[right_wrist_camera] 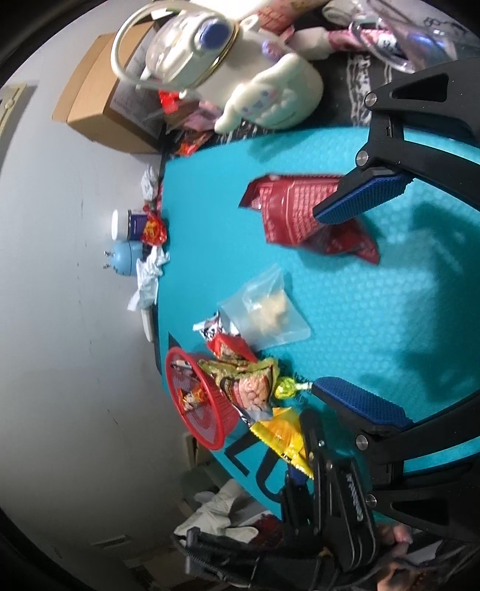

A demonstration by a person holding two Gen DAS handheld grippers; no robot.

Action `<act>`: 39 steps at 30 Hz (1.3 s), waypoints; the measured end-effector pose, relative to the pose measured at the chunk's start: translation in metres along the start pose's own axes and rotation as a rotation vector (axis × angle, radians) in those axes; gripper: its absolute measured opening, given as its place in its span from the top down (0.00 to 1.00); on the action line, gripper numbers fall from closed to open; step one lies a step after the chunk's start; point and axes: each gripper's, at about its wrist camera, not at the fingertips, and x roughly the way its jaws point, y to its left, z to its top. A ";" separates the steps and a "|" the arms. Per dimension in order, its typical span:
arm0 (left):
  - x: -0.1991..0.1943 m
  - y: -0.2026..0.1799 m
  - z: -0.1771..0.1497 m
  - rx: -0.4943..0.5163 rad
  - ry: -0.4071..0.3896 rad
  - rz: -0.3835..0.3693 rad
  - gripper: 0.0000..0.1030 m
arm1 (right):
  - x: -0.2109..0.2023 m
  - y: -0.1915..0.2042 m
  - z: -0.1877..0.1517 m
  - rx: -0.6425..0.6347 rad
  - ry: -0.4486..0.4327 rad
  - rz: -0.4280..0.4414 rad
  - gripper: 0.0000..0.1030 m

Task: Organize snacks
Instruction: 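Grasp the yellow candy bag with the left gripper, then grasp the large red packet with the right gripper while left holds yellow bag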

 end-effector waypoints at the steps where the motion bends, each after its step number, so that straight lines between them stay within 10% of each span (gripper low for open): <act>1: -0.001 -0.003 0.001 0.001 -0.002 -0.012 0.68 | -0.002 -0.002 -0.001 0.003 -0.003 -0.004 0.17; 20: 0.010 -0.028 0.012 0.015 0.015 -0.091 0.68 | -0.009 -0.040 0.000 0.091 -0.080 -0.111 0.16; 39: 0.027 -0.019 0.012 -0.026 0.054 -0.084 0.68 | 0.060 -0.049 -0.009 0.090 0.095 -0.084 0.14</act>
